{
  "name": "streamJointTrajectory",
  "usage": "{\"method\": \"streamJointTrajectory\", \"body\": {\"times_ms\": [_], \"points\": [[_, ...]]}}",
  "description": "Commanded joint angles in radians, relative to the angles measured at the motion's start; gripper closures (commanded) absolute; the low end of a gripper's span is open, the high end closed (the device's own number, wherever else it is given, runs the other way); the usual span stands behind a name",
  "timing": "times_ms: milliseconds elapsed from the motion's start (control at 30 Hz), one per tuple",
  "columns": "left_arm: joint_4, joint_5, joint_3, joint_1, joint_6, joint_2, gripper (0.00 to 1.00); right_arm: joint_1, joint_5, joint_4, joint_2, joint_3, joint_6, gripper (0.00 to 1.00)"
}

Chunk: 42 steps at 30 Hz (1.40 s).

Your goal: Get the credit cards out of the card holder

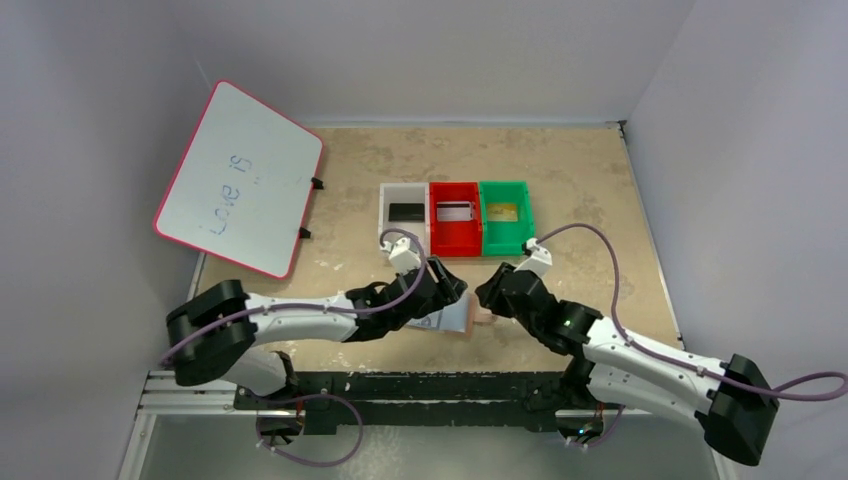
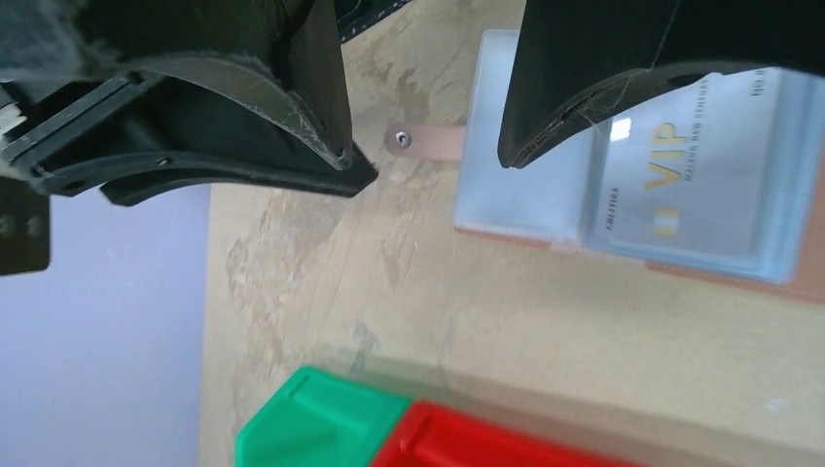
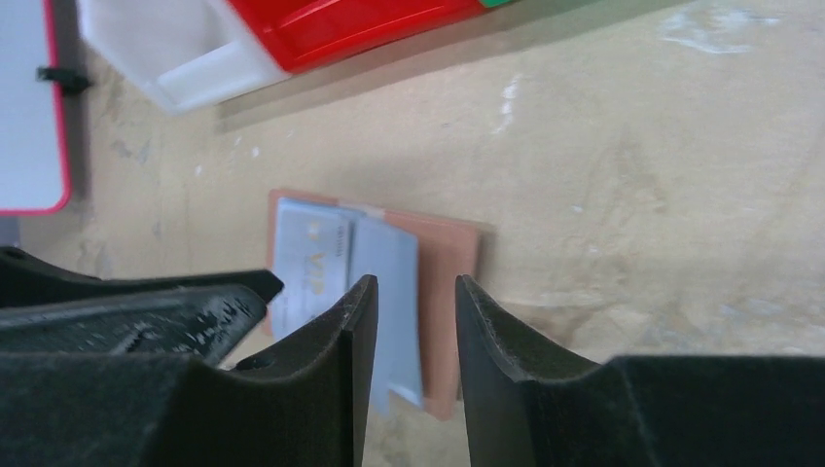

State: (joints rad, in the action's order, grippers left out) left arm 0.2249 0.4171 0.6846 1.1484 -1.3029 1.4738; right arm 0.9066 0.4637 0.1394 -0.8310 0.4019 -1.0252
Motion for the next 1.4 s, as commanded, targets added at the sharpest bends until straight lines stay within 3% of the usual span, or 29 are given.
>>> {"method": "streamJointTrajectory", "body": {"times_ms": [0,333,533,867,1367], "points": [[-0.143,0.208,-0.004,0.003,0.036,-0.127,0.42,-0.001,-0.114,-0.14,-0.052,0.083,0.074,0.63],[-0.479,0.444,-0.047,0.003,-0.066,-0.342,0.33,0.0,-0.299,-0.292,-0.217,0.136,0.138,0.6],[-0.607,0.476,-0.058,0.002,-0.114,-0.393,0.29,-0.001,-0.416,-0.425,-0.314,0.103,0.115,0.59],[-0.46,0.36,-0.077,0.002,0.012,-0.373,0.38,-0.001,-0.462,-0.477,-0.54,0.097,0.026,0.66],[-0.372,0.203,0.0,0.001,0.105,-0.162,0.44,-0.023,-0.434,-0.555,-0.553,-0.013,-0.049,0.7]]}}
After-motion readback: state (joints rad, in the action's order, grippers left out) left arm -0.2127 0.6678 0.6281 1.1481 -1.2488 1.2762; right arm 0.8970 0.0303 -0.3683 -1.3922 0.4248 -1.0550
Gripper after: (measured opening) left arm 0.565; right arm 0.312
